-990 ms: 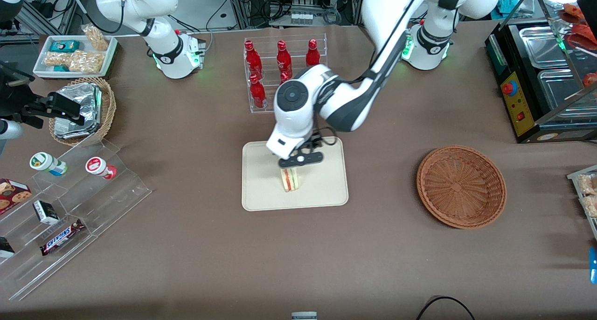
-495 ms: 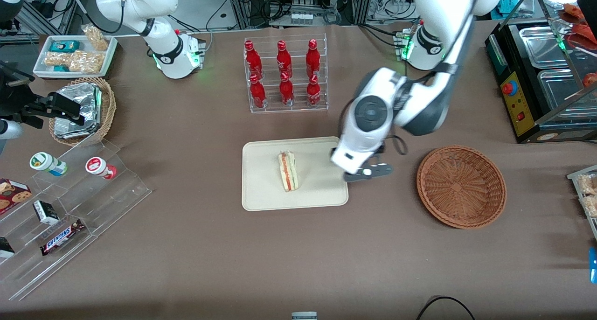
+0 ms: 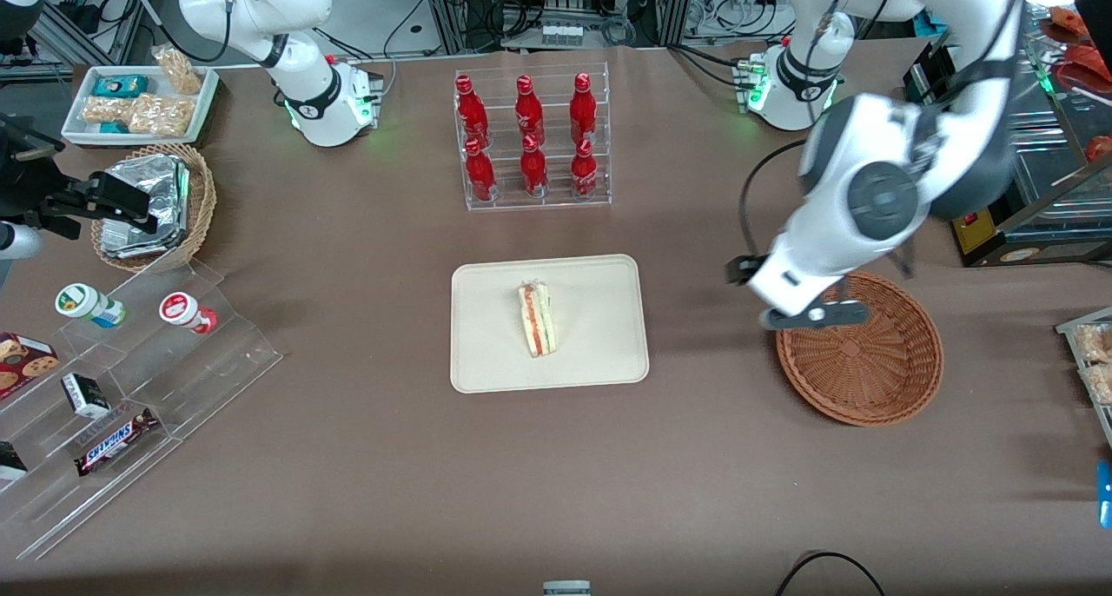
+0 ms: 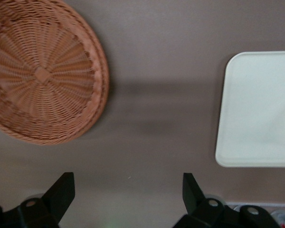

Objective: Place sandwich from basket to tray

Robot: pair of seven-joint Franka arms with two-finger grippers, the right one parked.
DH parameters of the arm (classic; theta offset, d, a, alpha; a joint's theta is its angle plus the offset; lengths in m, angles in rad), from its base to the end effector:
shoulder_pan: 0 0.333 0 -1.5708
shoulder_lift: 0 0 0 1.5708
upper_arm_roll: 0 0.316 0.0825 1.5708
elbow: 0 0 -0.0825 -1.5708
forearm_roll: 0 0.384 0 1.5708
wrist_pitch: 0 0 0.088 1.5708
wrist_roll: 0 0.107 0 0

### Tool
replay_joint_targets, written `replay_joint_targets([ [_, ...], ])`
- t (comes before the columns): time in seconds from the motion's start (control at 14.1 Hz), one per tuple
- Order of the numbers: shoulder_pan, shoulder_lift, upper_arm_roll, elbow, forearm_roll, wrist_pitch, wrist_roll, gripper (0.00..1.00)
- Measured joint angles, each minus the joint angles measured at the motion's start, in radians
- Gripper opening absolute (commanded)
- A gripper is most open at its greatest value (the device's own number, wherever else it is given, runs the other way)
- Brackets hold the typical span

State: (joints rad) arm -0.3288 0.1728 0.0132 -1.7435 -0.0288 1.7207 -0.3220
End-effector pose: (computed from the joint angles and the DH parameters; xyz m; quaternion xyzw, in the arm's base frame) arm 0.5603 -0.1862 0.4557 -0.9951 -0.0067 0.0967 0.0184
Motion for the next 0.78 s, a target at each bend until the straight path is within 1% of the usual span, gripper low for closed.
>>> replay_joint_targets([
  [0.21, 0.082, -0.082, -0.003, -0.003, 0.003, -0.065, 0.122, 1.00],
  [0.35, 0.153, -0.131, -0.017, -0.004, 0.018, -0.095, 0.204, 1.00],
  [0.57, 0.250, -0.194, -0.048, -0.002, 0.026, -0.101, 0.295, 1.00],
  [0.78, 0.309, -0.234, -0.051, 0.022, 0.027, -0.100, 0.359, 1.00],
])
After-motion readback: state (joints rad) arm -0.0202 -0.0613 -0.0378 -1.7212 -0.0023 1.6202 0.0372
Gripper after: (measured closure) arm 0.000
